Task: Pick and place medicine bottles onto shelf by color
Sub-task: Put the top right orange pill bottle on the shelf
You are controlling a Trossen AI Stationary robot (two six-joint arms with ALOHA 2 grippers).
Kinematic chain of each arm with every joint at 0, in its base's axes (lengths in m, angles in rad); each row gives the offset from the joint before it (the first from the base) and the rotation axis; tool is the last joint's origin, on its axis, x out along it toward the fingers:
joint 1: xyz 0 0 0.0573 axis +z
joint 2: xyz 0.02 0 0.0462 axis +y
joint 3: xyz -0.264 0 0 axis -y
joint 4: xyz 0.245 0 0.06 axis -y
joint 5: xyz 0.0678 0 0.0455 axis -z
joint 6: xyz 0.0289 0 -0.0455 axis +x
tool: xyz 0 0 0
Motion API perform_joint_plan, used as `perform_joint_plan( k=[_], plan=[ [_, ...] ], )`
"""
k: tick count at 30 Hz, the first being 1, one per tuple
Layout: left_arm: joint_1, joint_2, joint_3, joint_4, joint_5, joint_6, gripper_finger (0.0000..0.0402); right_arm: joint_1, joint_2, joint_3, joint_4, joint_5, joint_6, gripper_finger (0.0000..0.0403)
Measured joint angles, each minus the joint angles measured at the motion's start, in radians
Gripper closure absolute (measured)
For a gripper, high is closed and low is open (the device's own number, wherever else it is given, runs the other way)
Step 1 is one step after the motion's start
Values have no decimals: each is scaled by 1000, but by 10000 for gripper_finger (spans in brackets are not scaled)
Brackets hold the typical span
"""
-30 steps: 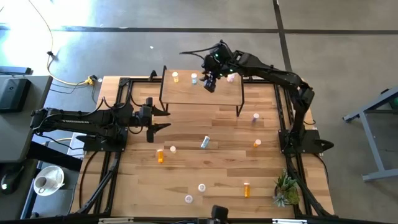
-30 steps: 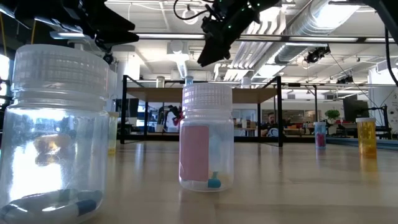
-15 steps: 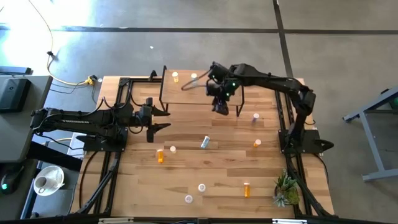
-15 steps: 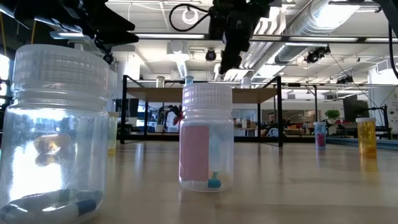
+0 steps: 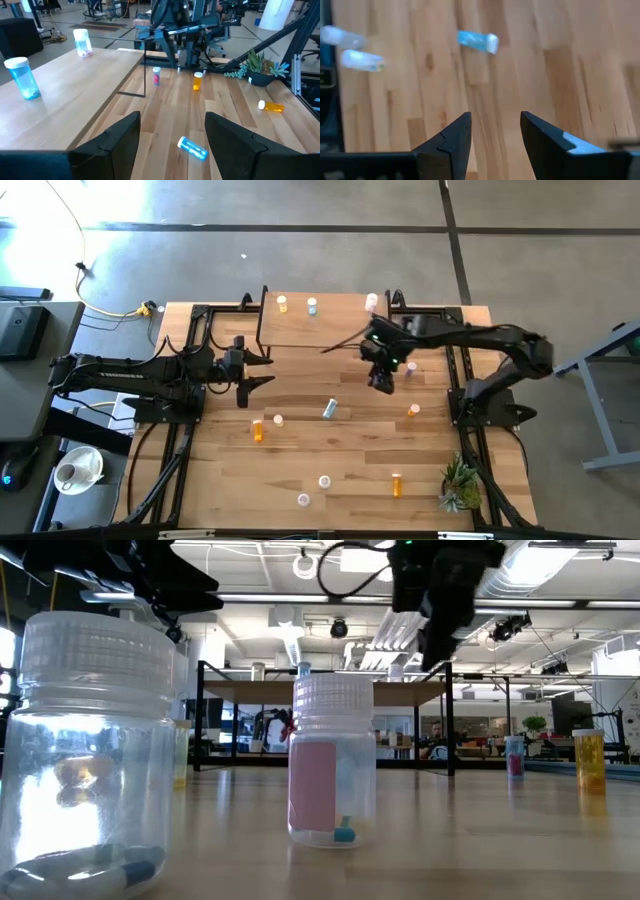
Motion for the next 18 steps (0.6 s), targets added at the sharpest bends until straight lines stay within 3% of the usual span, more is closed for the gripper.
perform_joint_plan(
  k=[6, 11, 18],
  plan=[
    [0, 0, 0, 1, 0, 3, 190, 59, -209, -157, 9, 187, 218, 242],
    [0, 0, 0, 1, 0, 3, 190, 136, -356, -224, -31, 278, 379, 242],
    [0, 0, 0, 1, 0, 3, 190, 253, -444, -237, -220, 433, 620, 242]
  ],
)
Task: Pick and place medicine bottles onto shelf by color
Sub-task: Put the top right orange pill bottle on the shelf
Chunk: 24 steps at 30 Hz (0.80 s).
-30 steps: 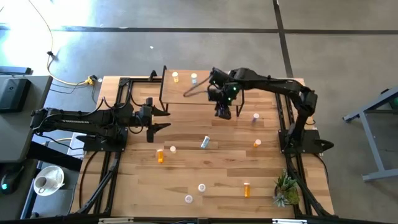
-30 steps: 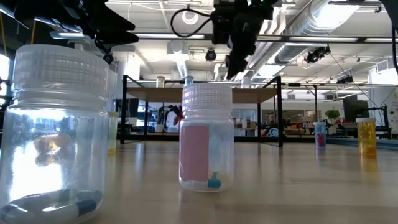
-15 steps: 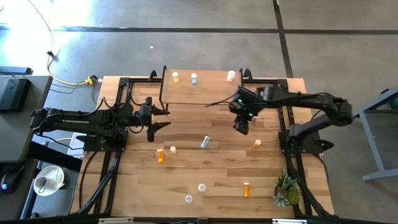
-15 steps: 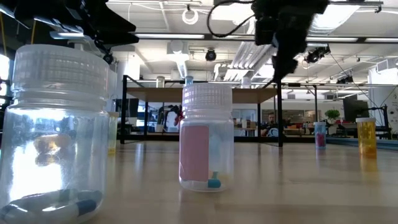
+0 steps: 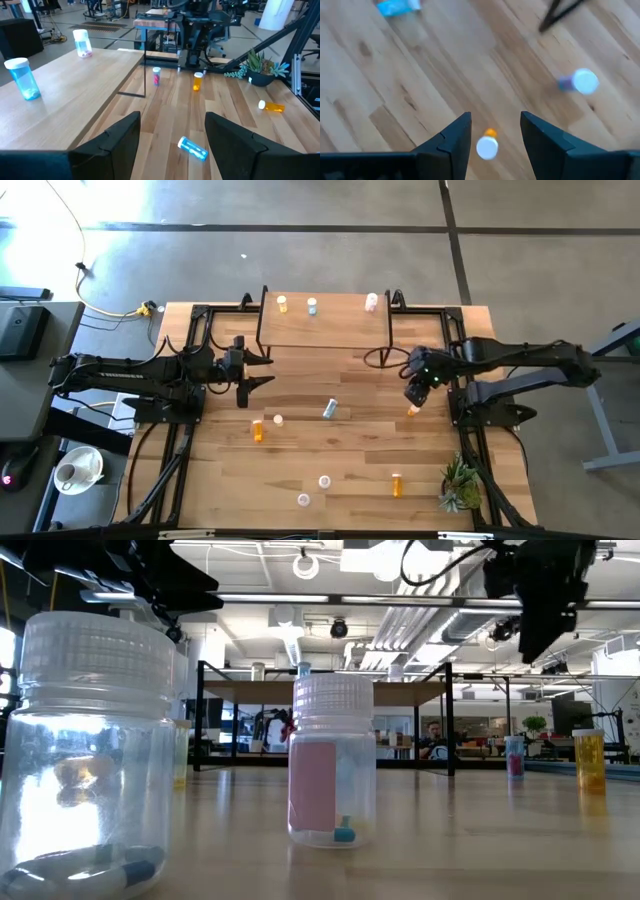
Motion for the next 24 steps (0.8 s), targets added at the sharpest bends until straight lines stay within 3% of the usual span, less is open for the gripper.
perform_joint_plan(
  k=[11, 24],
  plan=[
    [0, 0, 0, 2, -23, -1, 190, 143, 44, 0, -102, 3, 295, 242],
    [0, 0, 0, 3, -24, -1, 190, 220, 55, 0, -125, 21, 421, 242]
  ],
)
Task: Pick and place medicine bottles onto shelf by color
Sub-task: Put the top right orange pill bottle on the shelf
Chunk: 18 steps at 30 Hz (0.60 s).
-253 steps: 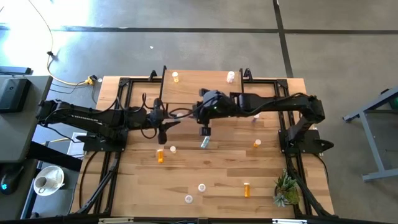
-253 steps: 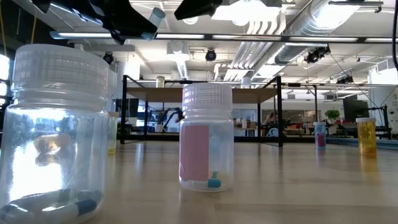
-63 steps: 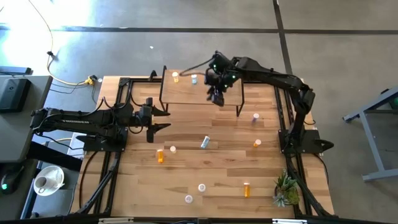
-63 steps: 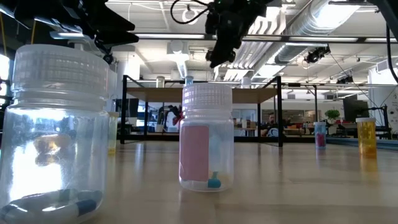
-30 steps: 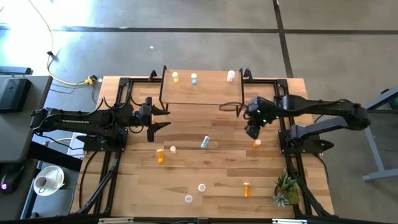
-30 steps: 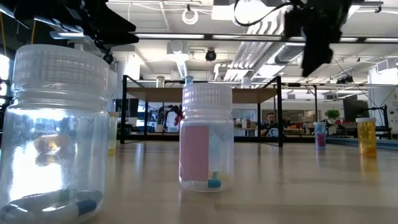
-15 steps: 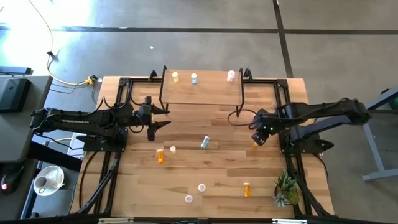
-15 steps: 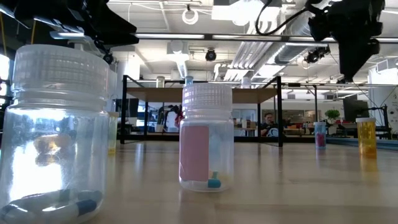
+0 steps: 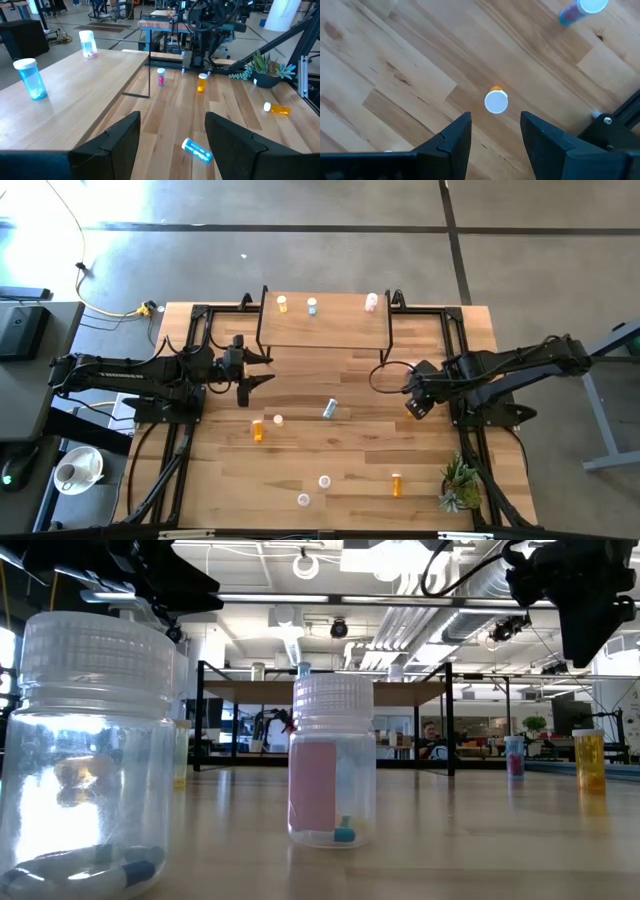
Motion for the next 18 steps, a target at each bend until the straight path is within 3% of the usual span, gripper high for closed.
perform_joint_plan(
  k=[10, 18],
  plan=[
    [0, 0, 0, -6, 10, -18, 190, 31, 82, 0, 1, 0, 54, 242],
    [0, 0, 0, -6, 10, -18, 190, 51, 179, 0, 8, 4, -15, 242]
  ],
)
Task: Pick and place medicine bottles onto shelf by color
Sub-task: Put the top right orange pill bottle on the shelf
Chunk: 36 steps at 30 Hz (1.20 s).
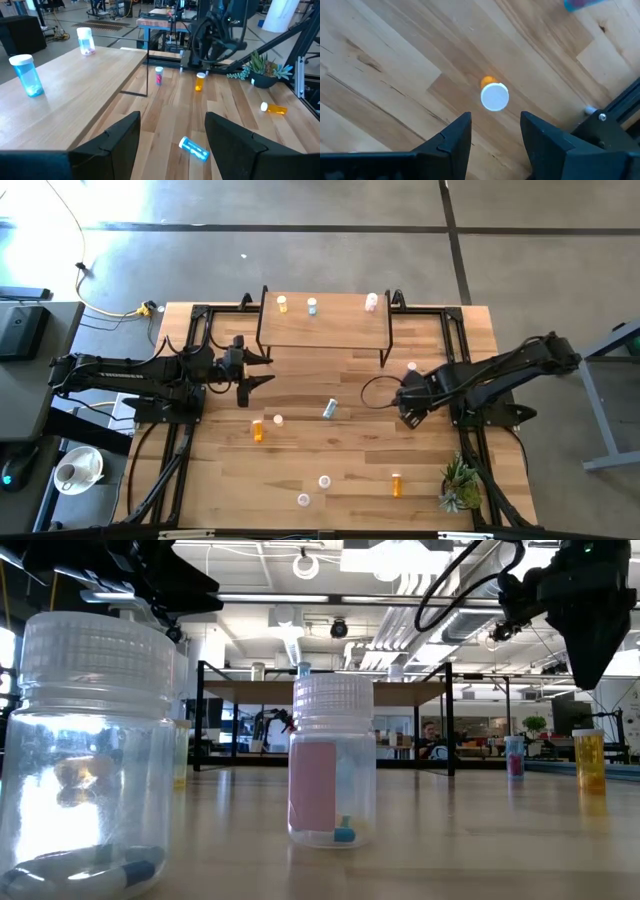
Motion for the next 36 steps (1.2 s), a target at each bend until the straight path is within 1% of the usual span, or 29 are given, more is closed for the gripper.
perform_joint_plan(
  k=[8, 15, 20, 24, 29, 32, 36],
  plan=[
    [0, 0, 0, 0, 0, -8, 190, -17, 10, 0, 7, -6, -150, 242],
    [0, 0, 0, 0, 0, -11, 190, -137, 3, 0, -53, -32, -308, 242],
    [0, 0, 0, 0, 0, -29, 190, -202, -28, 0, -52, -92, -375, 242],
    [0, 0, 0, 0, 0, -27, 190, -211, -37, 0, -25, -122, -373, 242],
    [0, 0, 0, 0, 0, -27, 190, -201, -33, 0, 60, -143, -377, 240],
    [0, 0, 0, 0, 0, -27, 190, -202, -33, 0, 73, -144, -350, 230],
    [0, 0, 0, 0, 0, -26, 190, -201, -33, 0, 49, -139, -301, 206]
  ],
)
